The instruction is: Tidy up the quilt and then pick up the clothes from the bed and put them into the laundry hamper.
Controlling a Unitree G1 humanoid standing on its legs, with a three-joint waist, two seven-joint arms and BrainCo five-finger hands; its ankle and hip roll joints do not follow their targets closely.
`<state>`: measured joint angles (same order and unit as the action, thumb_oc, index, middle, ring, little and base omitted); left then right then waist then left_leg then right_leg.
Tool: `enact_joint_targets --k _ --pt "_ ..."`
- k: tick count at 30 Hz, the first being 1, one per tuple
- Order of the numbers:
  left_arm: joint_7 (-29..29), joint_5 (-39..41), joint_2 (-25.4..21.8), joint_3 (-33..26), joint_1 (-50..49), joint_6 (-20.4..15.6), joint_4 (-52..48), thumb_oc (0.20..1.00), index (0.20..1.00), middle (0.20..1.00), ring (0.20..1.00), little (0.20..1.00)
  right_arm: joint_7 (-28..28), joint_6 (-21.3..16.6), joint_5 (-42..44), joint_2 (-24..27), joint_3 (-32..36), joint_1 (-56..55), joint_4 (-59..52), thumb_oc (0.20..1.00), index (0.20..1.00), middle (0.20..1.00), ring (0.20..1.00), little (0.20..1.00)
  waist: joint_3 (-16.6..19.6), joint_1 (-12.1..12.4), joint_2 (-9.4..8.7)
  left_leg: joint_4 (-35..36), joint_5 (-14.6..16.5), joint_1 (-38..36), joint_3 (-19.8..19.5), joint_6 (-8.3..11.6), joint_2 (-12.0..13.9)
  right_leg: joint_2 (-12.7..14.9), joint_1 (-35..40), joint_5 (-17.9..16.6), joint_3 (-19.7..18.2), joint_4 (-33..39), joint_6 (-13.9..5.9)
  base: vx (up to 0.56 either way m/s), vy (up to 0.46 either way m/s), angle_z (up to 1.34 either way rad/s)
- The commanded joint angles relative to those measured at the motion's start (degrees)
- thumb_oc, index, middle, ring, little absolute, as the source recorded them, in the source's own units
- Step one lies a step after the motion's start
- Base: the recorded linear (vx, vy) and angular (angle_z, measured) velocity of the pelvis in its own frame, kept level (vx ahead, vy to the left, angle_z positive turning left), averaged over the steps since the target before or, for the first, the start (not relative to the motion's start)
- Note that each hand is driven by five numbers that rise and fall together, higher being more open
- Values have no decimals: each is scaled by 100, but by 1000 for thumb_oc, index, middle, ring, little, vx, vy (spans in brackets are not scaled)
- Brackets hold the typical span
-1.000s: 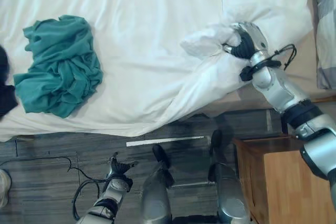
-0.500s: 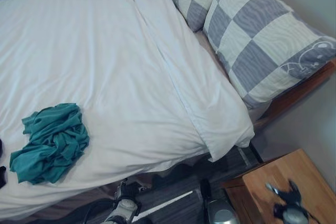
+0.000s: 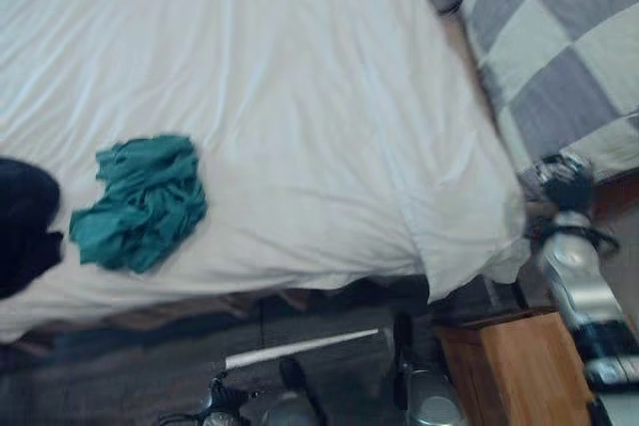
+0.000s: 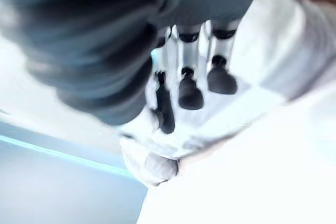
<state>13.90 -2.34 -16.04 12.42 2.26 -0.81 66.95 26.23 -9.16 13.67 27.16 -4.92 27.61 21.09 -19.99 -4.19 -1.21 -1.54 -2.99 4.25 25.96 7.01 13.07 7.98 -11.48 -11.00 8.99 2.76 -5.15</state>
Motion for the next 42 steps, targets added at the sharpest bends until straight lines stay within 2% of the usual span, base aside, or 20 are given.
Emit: enact_joint_targets --k 1,8,15,16,19,21,22,23,26,27,28,29,30,31,34,35,36,38,39,42 --pt "167 216 -218 -12 402 -73 306 1000 1000 1000 1000 1000 24 -70 -104 -14 -120 97 147 200 200 200 200 200 -462 10 -199 -599 48 124 -367 278 522 501 65 1175 -131 -1022 -369 -41 -1 13" --pt "220 297 -152 60 702 -93 255 1000 1000 1000 1000 1000 -282 137 133 -750 -341 -524 1723 200 200 200 200 200 -619 -43 -142 -1013 268 445 -547 230 539 662 -145 1297 -106 -1404 -381 -31 20 12" --pt "166 268 -173 -111 665 61 510 1000 1000 1000 1000 1000 -500 301 696 -1277 602 -2528 3009 200 200 200 200 200 -187 -470 -373 -533 334 -21 -383 99 162 719 176 856 -113 -678 -514 32 122 -2" --pt "137 208 -174 -90 609 65 538 1000 1000 1000 1000 1000 -590 350 762 -1317 672 -2729 3204 1000 1000 1000 1000 1000 -48 -506 -418 -286 274 -109 -376 51 45 727 205 756 -141 -540 -563 67 197 -23" --pt "65 44 -152 -13 597 123 679 1000 1000 1000 1000 1000 -911 519 864 -1465 622 -2897 4038 1000 1000 1000 1000 1000 151 -561 -460 411 144 -473 -330 -65 -188 753 198 562 -267 -610 -734 34 187 -30" --pt "14 60 -180 26 640 108 689 1000 1000 1000 1000 1000 -1079 653 690 -1574 413 -2932 4516 1000 1000 1000 1000 1000 162 -541 -401 569 60 -571 -282 -114 -152 627 118 759 -269 -1230 -798 -40 156 -33" --pt "-19 61 -255 97 649 84 640 1000 1000 1000 1000 1000 -1216 766 499 -1592 233 -2904 4915 1000 1000 1000 1000 1000 138 -524 -261 579 75 -618 -250 -194 -139 397 78 1003 -218 -1974 -817 -47 97 -14" --pt "-20 61 -256 94 652 85 639 1000 1000 1000 1000 1000 -1218 763 500 -1592 233 -2897 4920 1000 1000 1000 1000 1000 150 -517 -253 584 55 -598 -241 -191 -127 382 55 981 -222 -1964 -806 -3 104 -12" --pt "-74 -149 -260 295 693 -7 547 1000 1000 1000 1000 1000 -1341 837 93 -1660 -148 -2843 5135 1000 1000 1000 1000 1000 205 -342 -216 -118 315 -320 -304 -202 -357 233 912 1619 294 -1112 -439 80 -48 -2" --pt "-66 -229 -286 383 732 -65 404 1000 1000 1000 1000 1000 -1358 816 -101 -1624 -328 -2811 5053 1000 1000 1000 1000 1000 143 -245 -232 -953 316 205 -379 -96 -273 193 1094 1730 325 -804 -206 -31 -85 29" --pt "-45 -145 -290 380 868 -113 245 1000 1000 1000 1000 1000 -1418 823 -317 -1562 -559 -2667 4965 1000 1000 1000 1000 1000 -6 -115 -191 -1631 -46 665 -488 183 -71 172 1170 1778 321 -695 -94 -244 12 58" --pt "47 136 -354 306 1072 -210 -73 1000 1000 1000 1000 1000 -1373 816 -791 -1364 -1077 -2279 4647 1000 1000 1000 1000 1000 -297 110 -108 -2493 -575 1228 -931 799 -63 235 1117 1828 380 -679 22 -239 56 60" --pt "47 135 -354 303 1074 -208 -74 1000 1000 1000 1000 1000 -1373 817 -791 -1364 -1078 -2274 4647 1000 1000 1000 1000 1000 -281 99 -112 -2466 -606 1244 -937 799 -74 239 1099 1812 389 -670 24 -255 137 50" --pt "88 212 -405 260 1048 -270 -227 1000 1000 1000 1000 1000 -1354 781 -959 -1315 -1300 -2098 4378 1000 1000 1000 1000 1000 -323 161 -61 -2396 -655 1245 -1103 799 -31 292 1065 1739 416 -632 -42 -51 138 26" --pt "162 -162 -283 320 493 -347 -329 1000 1000 1000 1000 1000 -1453 722 -1386 -1275 -1726 -1898 3569 1000 1000 1000 1000 1000 -189 255 -18 -1542 -269 695 -1073 518 641 691 1026 1537 492 -562 -302 22 418 11" --pt "279 -358 -182 339 294 -343 -240 1000 1000 1000 1000 1000 -1461 627 -1786 -1194 -2001 -1836 3153 1000 1000 1000 1000 1000 -57 289 -67 -668 -426 503 -1212 489 1147 1071 899 1329 427 -574 -579 76 544 -4" --pt "284 -363 -174 335 280 -345 -239 1000 1000 1000 1000 1000 -1462 635 -1791 -1186 -2010 -1854 3137 1000 1000 1000 1000 1000 -56 290 -74 -591 -457 437 -1181 497 1131 1081 912 1344 419 -581 -586 97 597 3" --pt "264 -425 -159 307 240 -363 -181 1000 1000 1000 1000 1000 -1540 618 -1856 -1113 -1994 -1894 3073 1000 1000 1000 1000 1000 64 290 -64 28 -834 320 -1415 690 1604 1452 884 1225 338 -539 -839 146 667 17" --pt "170 -539 -105 272 169 -317 5 1000 1000 1000 1000 1000 -1691 635 -1618 -1160 -1730 -2105 3236 1000 1000 1000 1000 1000 315 184 43 457 -966 75 -1223 799 1801 1674 955 1149 429 -473 -986 242 872 15" --pt "108 -692 -34 322 222 -222 301 1000 1000 1000 1000 1000 -1677 709 -1606 -1300 -1463 -2255 3711 1000 1000 1000 1000 1000 480 123 -6 492 -859 46 -1110 799 1658 1892 1040 815 431 -454 -986 178 426 35"
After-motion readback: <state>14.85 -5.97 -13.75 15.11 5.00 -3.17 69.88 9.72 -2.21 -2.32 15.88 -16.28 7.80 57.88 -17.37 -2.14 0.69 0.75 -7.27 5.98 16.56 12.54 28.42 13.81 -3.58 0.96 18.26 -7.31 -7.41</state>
